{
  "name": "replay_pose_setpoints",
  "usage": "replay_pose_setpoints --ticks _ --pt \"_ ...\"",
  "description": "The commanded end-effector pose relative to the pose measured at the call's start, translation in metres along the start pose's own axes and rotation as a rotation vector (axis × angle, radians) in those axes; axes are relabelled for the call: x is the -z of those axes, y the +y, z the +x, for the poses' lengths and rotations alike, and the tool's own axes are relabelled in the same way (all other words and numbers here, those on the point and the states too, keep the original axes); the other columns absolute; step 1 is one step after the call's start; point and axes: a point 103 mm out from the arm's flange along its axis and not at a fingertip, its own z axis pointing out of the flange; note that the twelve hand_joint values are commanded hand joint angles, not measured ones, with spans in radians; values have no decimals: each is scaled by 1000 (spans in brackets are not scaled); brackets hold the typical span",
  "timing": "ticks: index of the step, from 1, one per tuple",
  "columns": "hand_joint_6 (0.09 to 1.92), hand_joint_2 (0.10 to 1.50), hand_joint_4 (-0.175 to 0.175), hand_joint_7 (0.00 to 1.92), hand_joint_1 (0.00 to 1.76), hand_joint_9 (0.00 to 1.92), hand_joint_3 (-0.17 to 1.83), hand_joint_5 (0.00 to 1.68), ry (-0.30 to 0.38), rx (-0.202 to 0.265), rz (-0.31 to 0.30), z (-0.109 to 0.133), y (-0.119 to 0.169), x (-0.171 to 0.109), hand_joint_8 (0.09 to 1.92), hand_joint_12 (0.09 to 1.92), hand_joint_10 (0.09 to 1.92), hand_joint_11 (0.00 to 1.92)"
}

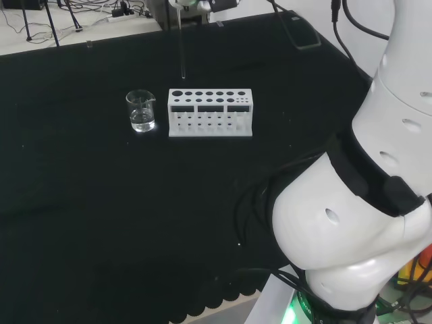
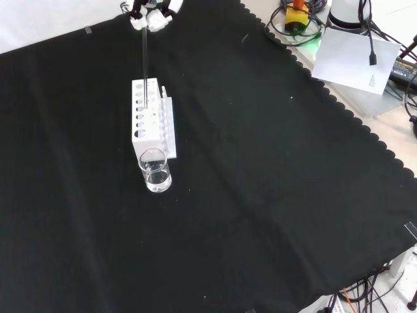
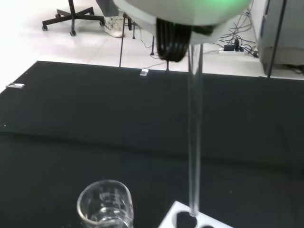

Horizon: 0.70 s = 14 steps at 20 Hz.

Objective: Put the glass rod back on the white test tube rack.

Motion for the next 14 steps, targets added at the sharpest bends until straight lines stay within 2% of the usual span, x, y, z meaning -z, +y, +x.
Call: replay_pose_setpoints --ticks 1,9,14 --pt "603 692 -175 1230 1316 1693 676 1157 -3 -41 7 -23 -23 -2 1038 938 933 1695" --pt "602 692 -175 1230 1316 1694 675 1157 7 -35 13 -22 -29 -11 1038 938 932 1695" --pt "602 691 -175 1231 1316 1694 675 1158 7 -20 17 -15 -23 -23 1037 939 932 1694"
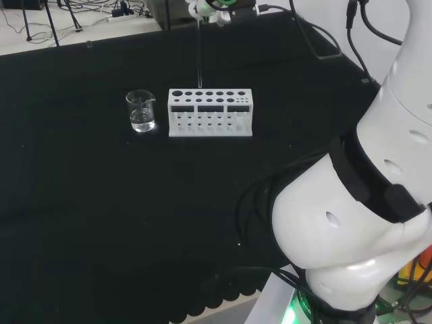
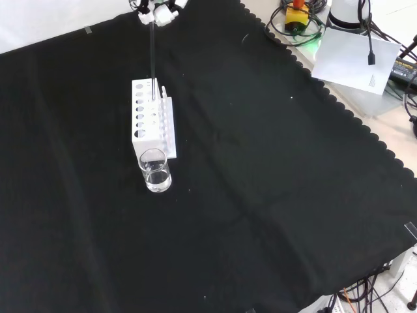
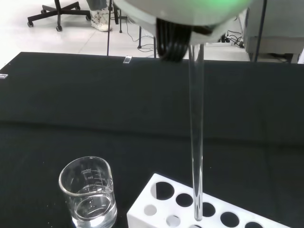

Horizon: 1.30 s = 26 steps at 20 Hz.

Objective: Put the glass rod back on the white test tube rack.

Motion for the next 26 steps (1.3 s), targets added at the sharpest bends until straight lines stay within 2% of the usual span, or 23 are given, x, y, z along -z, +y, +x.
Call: replay_pose_setpoints --ticks 1,9,21,26 --pt "602 691 -175 1231 1316 1694 675 1158 0 14 6 6 6 -11 1037 939 932 1694" --pt "602 690 -175 1232 1316 1695 676 1158 -2 17 25 4 15 -26 1035 940 932 1694" --pt "601 689 -175 1233 1316 1695 678 1159 -12 -5 50 -6 19 -41 1034 941 931 1694" --pt "600 689 -175 1233 1316 1695 678 1159 5 -16 51 -11 24 -45 1034 942 931 1694"
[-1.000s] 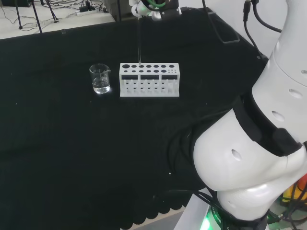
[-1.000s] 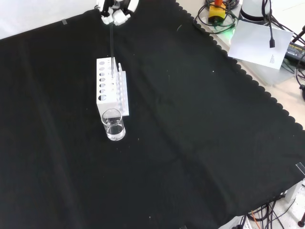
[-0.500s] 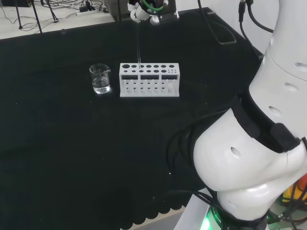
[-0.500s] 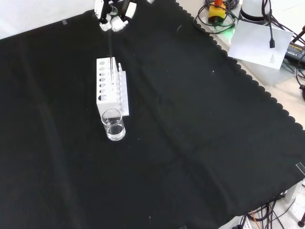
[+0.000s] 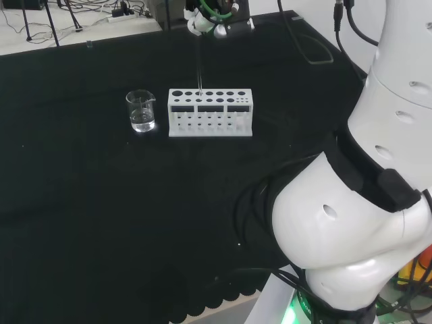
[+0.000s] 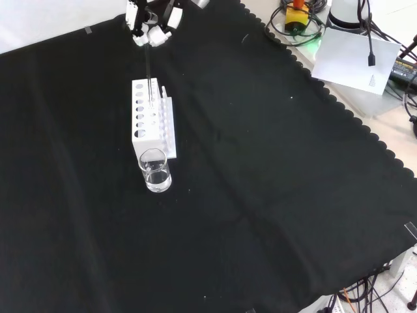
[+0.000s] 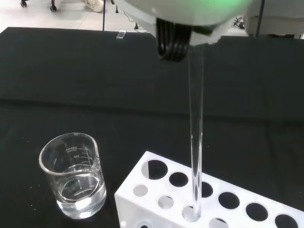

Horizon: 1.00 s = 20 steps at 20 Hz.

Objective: Put the glass rod back on the white test tube rack.

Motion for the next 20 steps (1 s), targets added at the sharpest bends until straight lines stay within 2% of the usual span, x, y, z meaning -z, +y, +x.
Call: replay_pose_setpoints --ticks 1,7,20 --pt "600 689 -175 1233 1316 1695 678 1159 14 -11 -2 -5 6 -3 1034 942 931 1694" --pt "600 689 -175 1233 1316 1696 678 1160 20 -8 3 -1 12 -4 1033 942 931 1695" --pt "599 689 -175 1233 1316 1696 677 1160 26 -21 72 -4 16 -46 1033 943 930 1695"
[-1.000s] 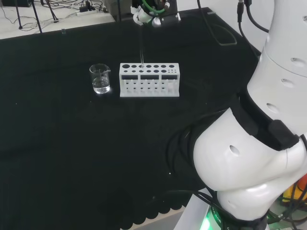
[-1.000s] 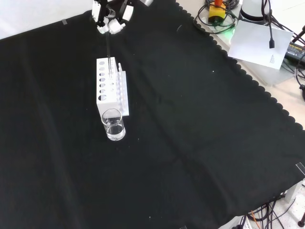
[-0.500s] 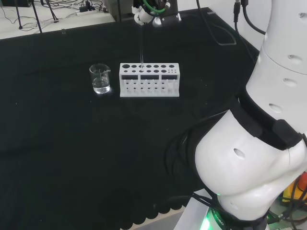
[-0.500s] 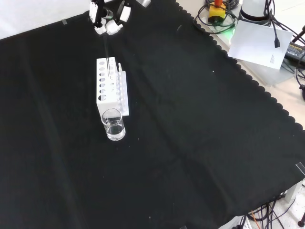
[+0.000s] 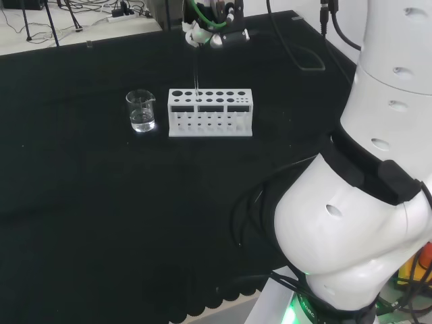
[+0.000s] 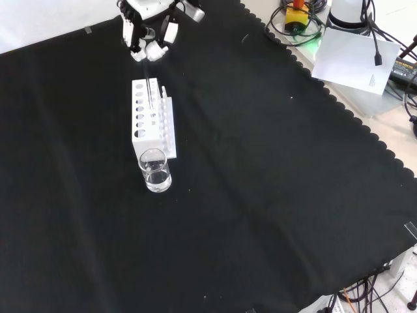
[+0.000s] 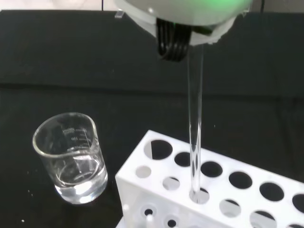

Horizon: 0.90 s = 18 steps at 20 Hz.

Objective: Put the glass rod back on the white test tube rack.

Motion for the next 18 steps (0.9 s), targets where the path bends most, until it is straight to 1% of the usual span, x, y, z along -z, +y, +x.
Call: replay_pose_setpoints --ticks 1,4,10,18 --pt "599 689 -175 1233 1316 1696 677 1160 2 -14 26 -7 2 -15 1033 943 930 1695" --pt "598 689 -175 1233 1316 1696 677 1160 0 -17 37 -9 1 -22 1033 943 930 1695" --pt "598 690 -175 1233 1316 1697 676 1160 4 -19 36 -13 -1 -29 1033 943 930 1696" --pt "596 692 -175 1231 1316 1695 674 1160 0 -5 33 -11 4 -33 1036 944 929 1696"
